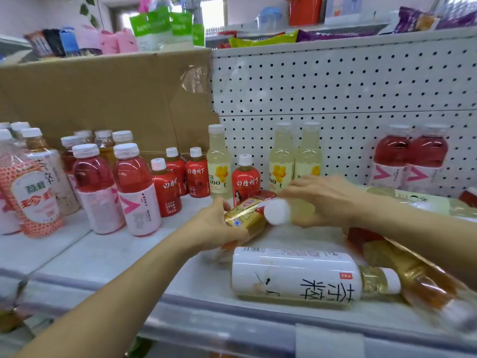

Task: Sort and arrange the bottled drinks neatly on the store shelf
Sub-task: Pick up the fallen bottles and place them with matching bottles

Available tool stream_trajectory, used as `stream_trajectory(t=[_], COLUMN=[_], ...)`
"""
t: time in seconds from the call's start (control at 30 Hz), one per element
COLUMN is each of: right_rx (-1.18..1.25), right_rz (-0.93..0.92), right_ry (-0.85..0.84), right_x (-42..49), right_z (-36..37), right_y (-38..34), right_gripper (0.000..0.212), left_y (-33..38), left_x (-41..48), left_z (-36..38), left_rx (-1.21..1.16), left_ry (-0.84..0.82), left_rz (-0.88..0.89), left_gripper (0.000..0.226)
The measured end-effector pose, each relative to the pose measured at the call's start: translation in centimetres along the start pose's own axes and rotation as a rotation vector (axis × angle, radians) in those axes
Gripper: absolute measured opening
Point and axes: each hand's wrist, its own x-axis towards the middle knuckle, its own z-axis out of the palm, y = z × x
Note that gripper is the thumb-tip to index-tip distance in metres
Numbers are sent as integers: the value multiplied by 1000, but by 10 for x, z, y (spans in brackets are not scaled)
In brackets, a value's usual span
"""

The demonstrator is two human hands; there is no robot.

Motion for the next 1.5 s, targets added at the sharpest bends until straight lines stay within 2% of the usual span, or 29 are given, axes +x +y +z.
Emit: stream_trajectory(t=[0.1,0.2,0.27,0.37,0.47,0.53,0.6,0.77,0.83,0.9,1.0,1.07,1.1,1.17,1.23,1.3,1.33,1.4,1.5], right_rx=[353,782,910,907,929,922,904,720,688,747,851,740,649,548,552,549,530,501,528], right_rz=[311,488,593,681,721,734,750,830,826,747,563,490,469,463,486,506,510,506,518], right_ry=[134,268,283,192,108,95,78,4,-6,-55,-363,-607,-690,-740,-684,-577,-512,-376,-75], right_x=[0,7,11,17,17,14,10,-9,-19,-32,-55,-66,-70,-73,-74,-74,-74,-71,-63], right_z=[-6,-8,-9,-14,-20,-24,-27,-36,-43,-54,-73,-77,-76,-68,-63,-67,-70,-78,-91], right_y=[14,26,28,29,26,21,14,3,-5,-16,-37,-52,-59,-70,-75,-78,-79,-82,-86], right_gripper=[63,43,34,35,35,36,47,70,67,56,58,65,65,57,54,57,59,58,64], left_y=[-8,-10,-6,9,31,48,61,64,60,56,49,44,42,37,33,30,29,25,13], left_x=[-6,-8,-8,-6,3,13,25,43,41,37,15,-14,-28,-51,-60,-61,-62,-59,-54], left_z=[-5,-18,-28,-45,-61,-67,-67,-64,-63,-58,-40,-21,-10,9,21,27,29,29,22], left_rx=[-39,19,27,7,13,87,164,156,160,179,232,195,181,206,249,343,398,413,125], left_ry=[101,259,340,400,386,333,264,126,113,134,303,370,329,126,-101,-188,-168,-60,25], left_rz=[60,156,214,272,351,401,427,468,495,486,493,582,629,679,651,636,644,682,653], left_gripper=[60,55,51,49,54,61,68,77,79,84,89,87,86,89,98,107,107,92,73])
